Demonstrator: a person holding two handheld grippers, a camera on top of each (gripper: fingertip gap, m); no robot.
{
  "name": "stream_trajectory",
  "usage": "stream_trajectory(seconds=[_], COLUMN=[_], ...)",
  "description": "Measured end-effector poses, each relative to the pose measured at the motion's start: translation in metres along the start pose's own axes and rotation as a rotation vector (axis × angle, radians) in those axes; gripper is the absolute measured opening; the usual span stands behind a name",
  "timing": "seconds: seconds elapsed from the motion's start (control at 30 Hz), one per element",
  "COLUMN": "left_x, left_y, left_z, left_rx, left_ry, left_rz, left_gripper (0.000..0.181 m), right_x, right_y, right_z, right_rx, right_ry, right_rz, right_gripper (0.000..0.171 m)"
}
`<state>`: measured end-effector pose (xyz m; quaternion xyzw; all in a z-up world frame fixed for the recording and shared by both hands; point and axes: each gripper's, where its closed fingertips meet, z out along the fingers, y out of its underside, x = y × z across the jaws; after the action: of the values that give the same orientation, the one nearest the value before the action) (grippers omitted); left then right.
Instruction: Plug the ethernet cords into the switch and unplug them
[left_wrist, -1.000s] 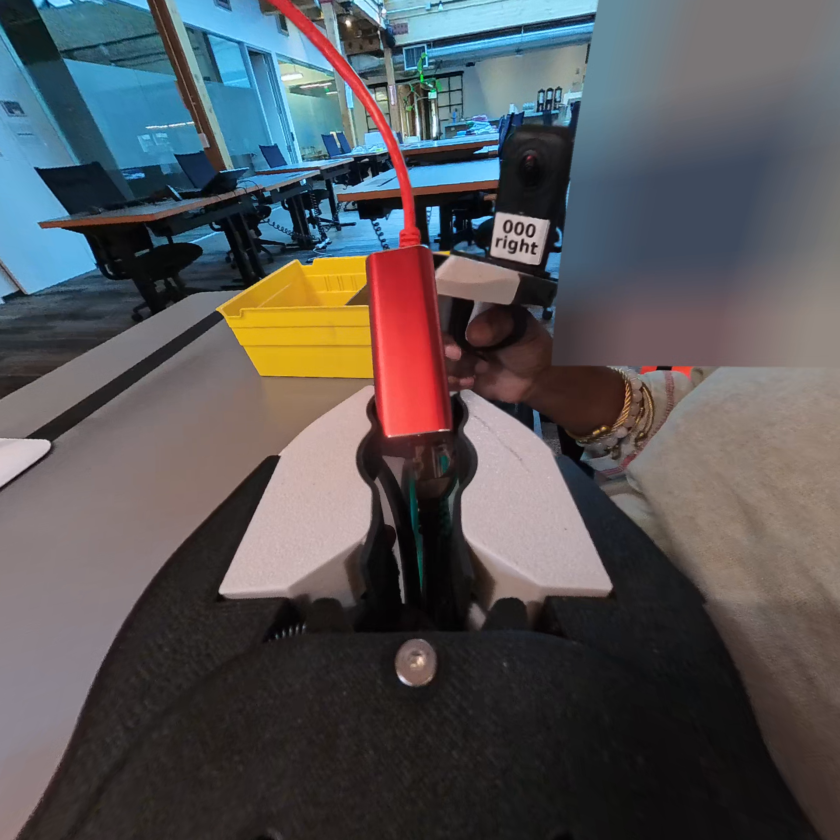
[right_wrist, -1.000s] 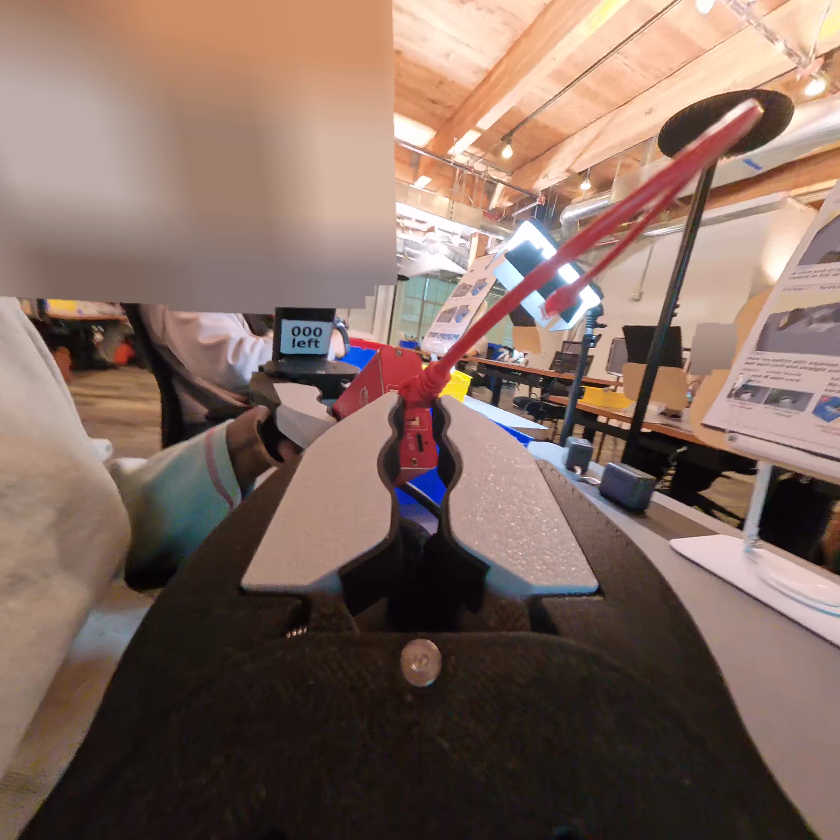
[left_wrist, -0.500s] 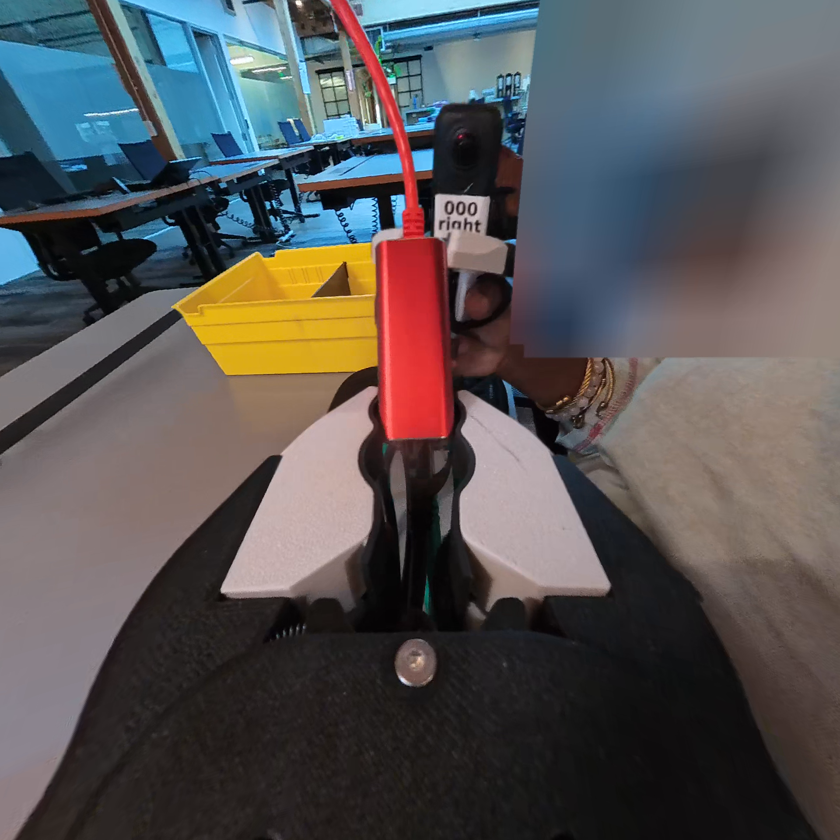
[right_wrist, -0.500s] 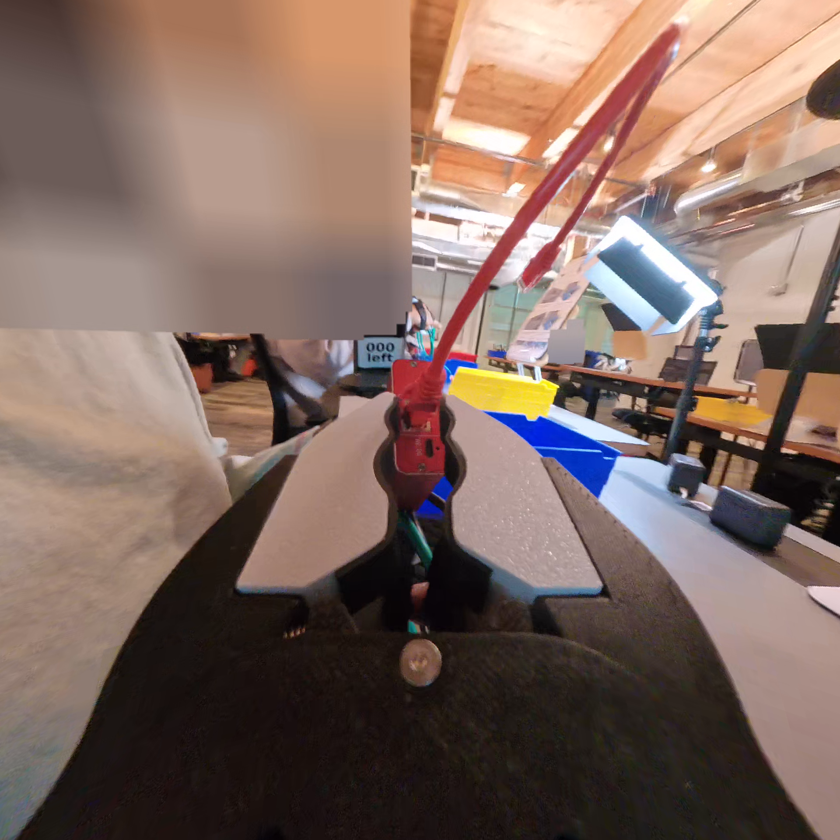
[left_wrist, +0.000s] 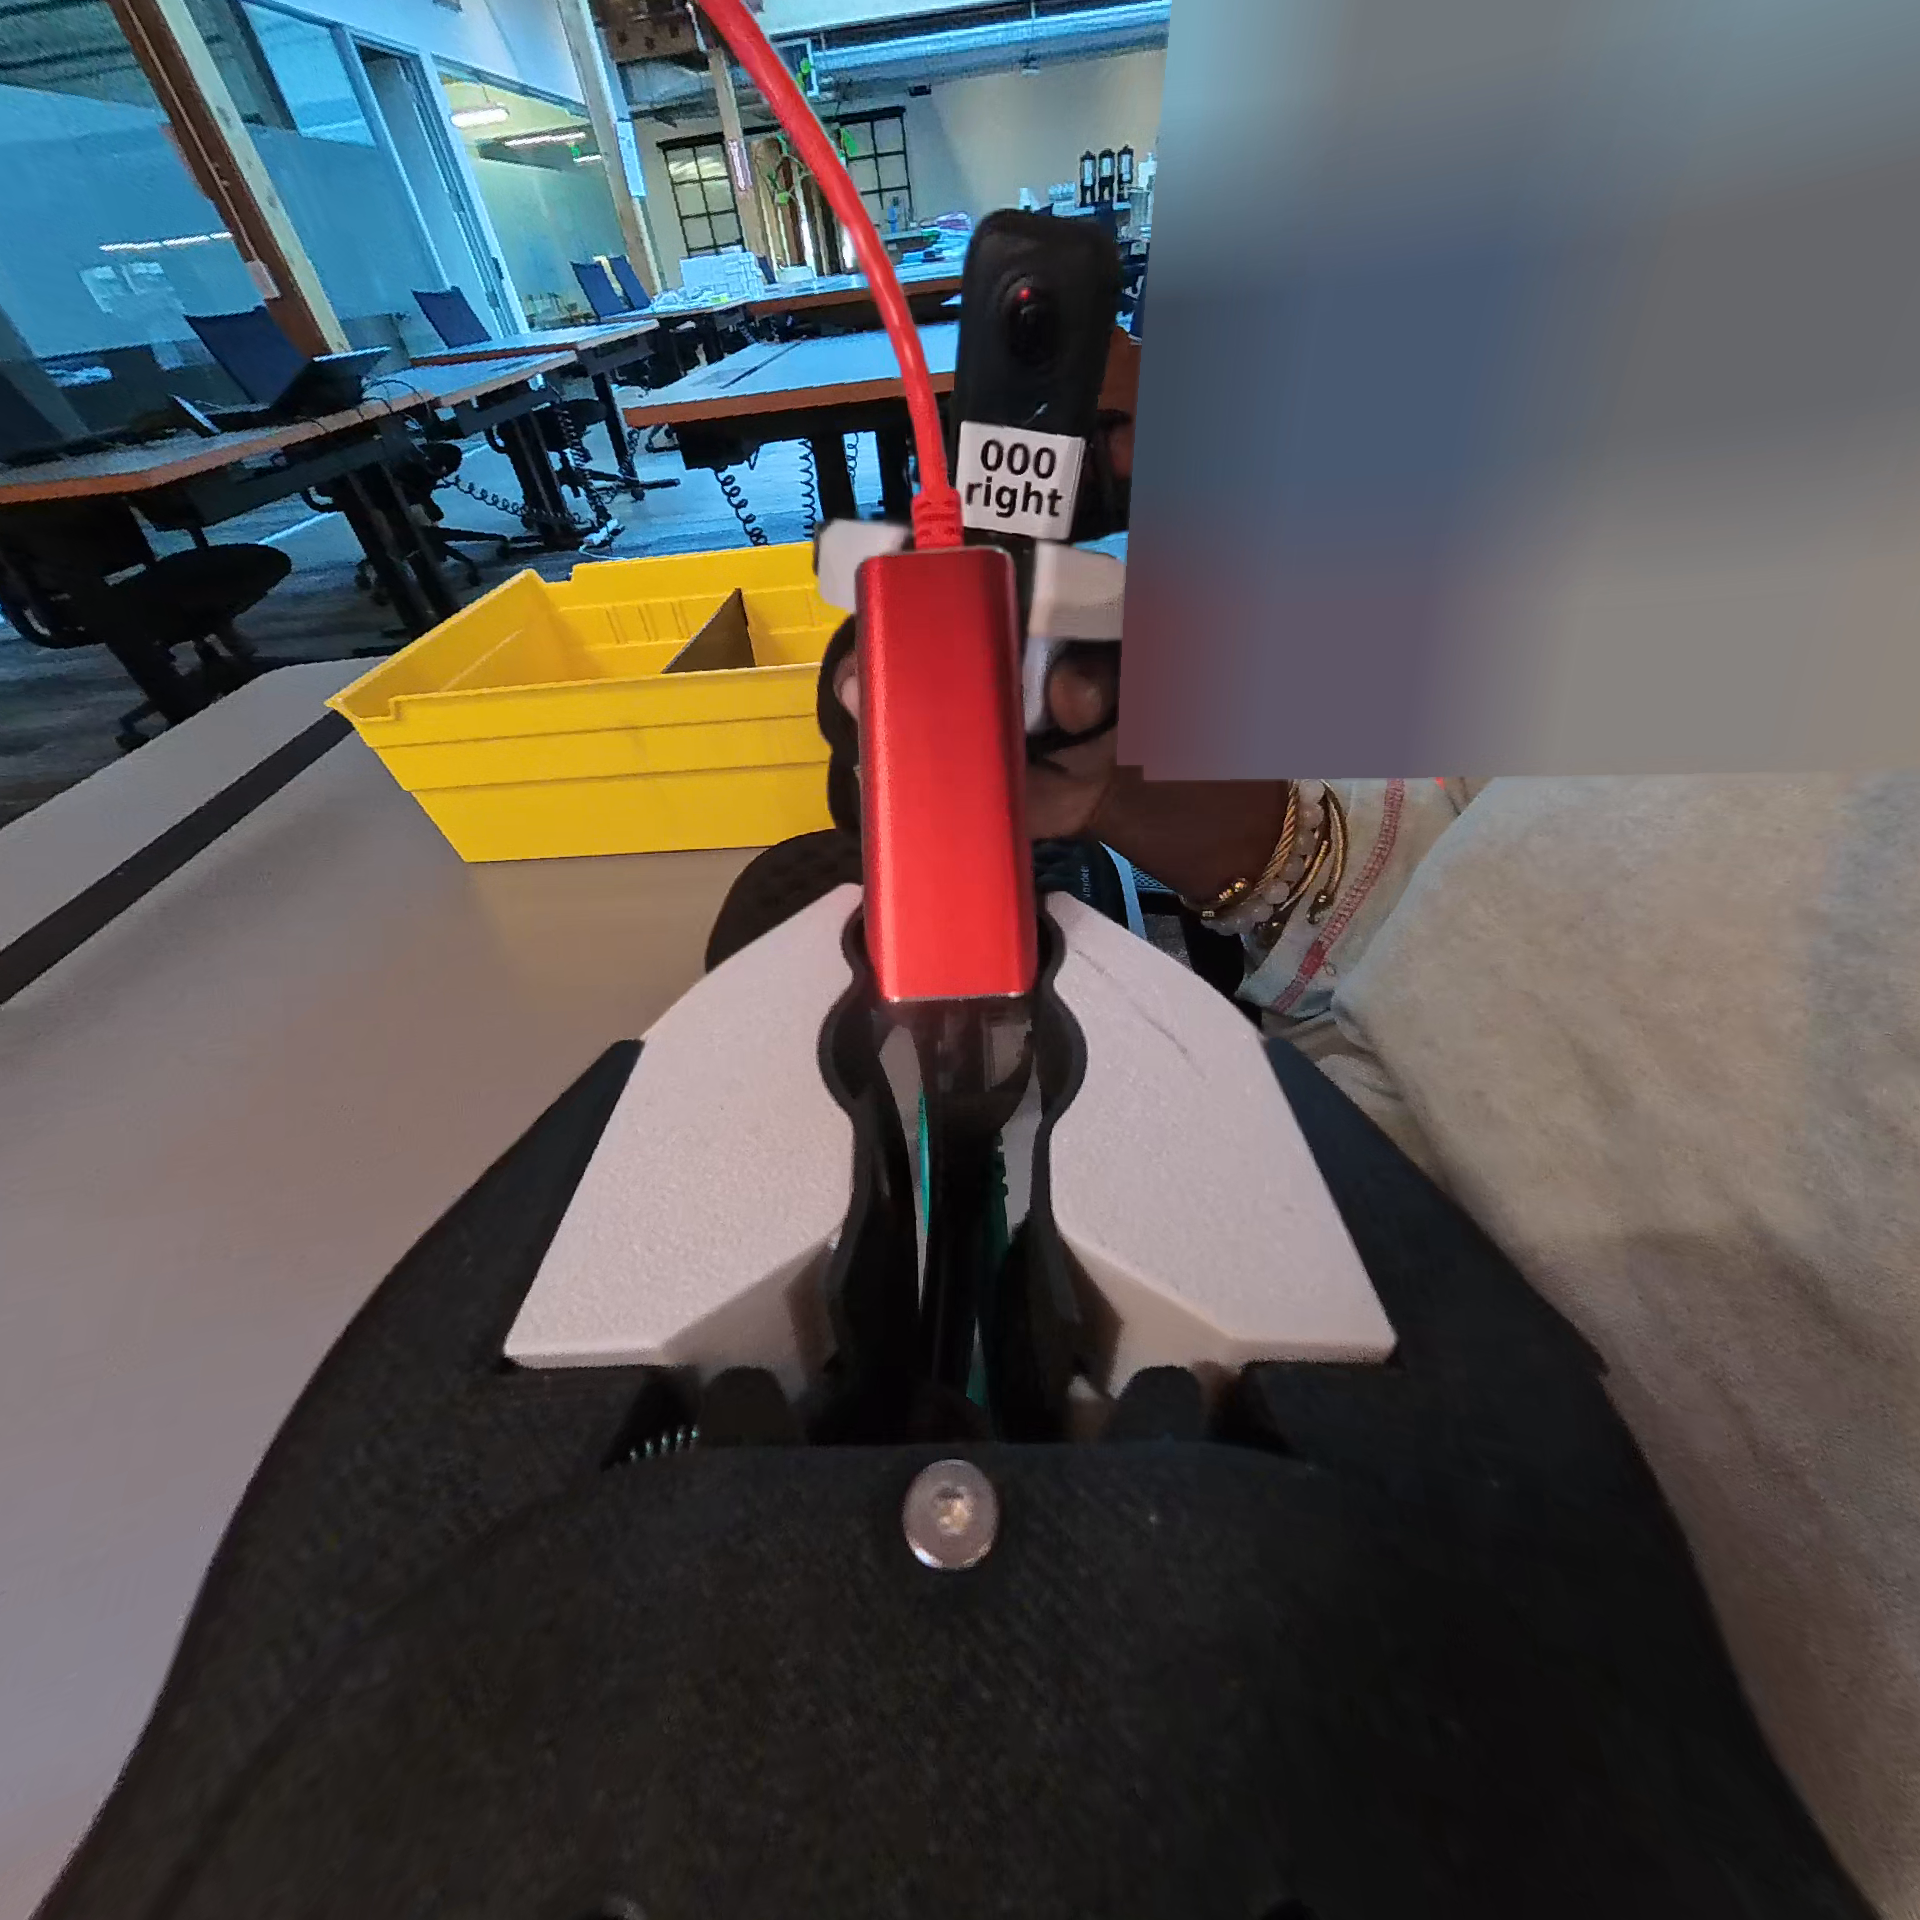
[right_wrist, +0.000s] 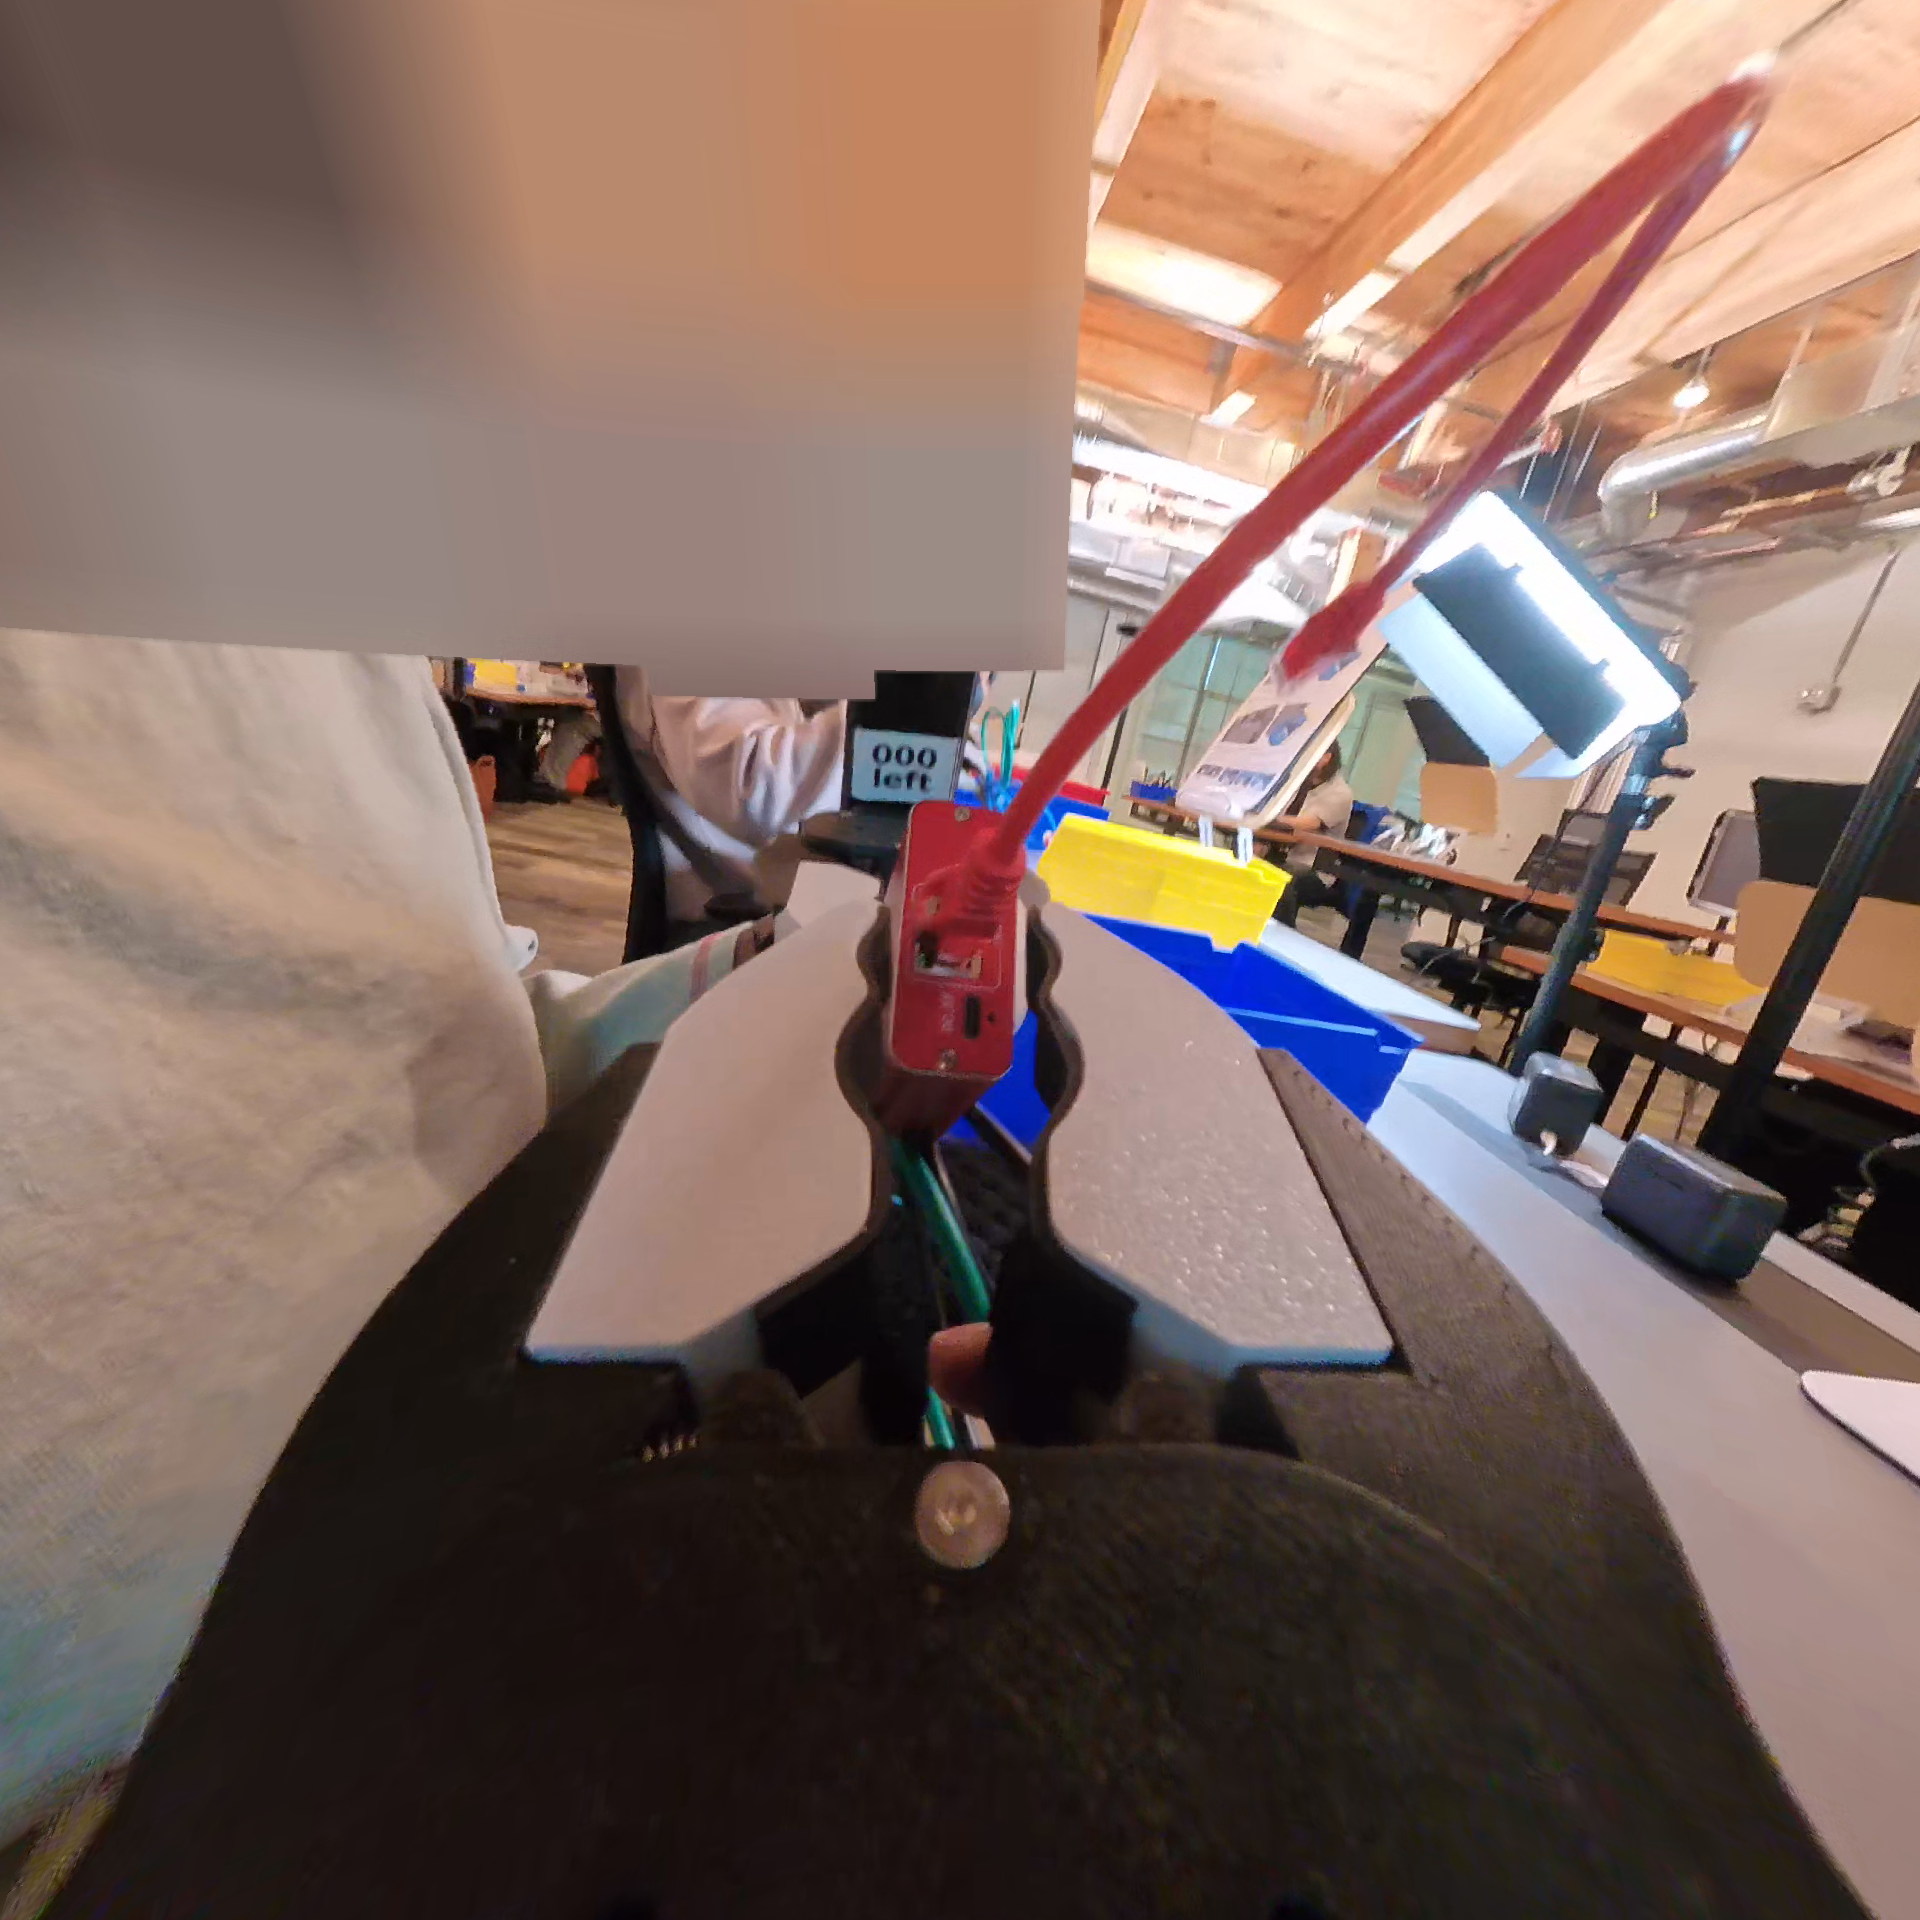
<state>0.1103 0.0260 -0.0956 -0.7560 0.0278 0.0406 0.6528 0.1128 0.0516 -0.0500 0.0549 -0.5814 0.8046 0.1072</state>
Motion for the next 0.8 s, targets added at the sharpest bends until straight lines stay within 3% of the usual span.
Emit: stream_trajectory(seconds=[0.37,0.47,0.57,0.8], left_x=[0.007,0.008,0.015,0.010], left_y=[0.001,0.001,0.007,0.007], left_z=[0.003,0.008,0.015,0.013], left_rx=[-0.013,-0.028,-0.070,-0.077], left_ry=[0.024,0.003,0.025,0.006], left_rz=[0.052,0.077,0.128,0.041], left_gripper=[0.028,0.045,0.030,0.029], right_x=[-0.016,-0.023,-0.022,-0.011], right_y=[0.000,0.004,0.005,0.006], right_z=[0.003,0.009,0.009,0.013], right_rx=[-0.002,-0.016,-0.024,-0.096], right_ry=[-0.087,-0.120,-0.104,0.036], right_rz=[-0.050,-0.084,-0.127,-0.319], right_gripper=[0.014,0.014,0.015,0.015])
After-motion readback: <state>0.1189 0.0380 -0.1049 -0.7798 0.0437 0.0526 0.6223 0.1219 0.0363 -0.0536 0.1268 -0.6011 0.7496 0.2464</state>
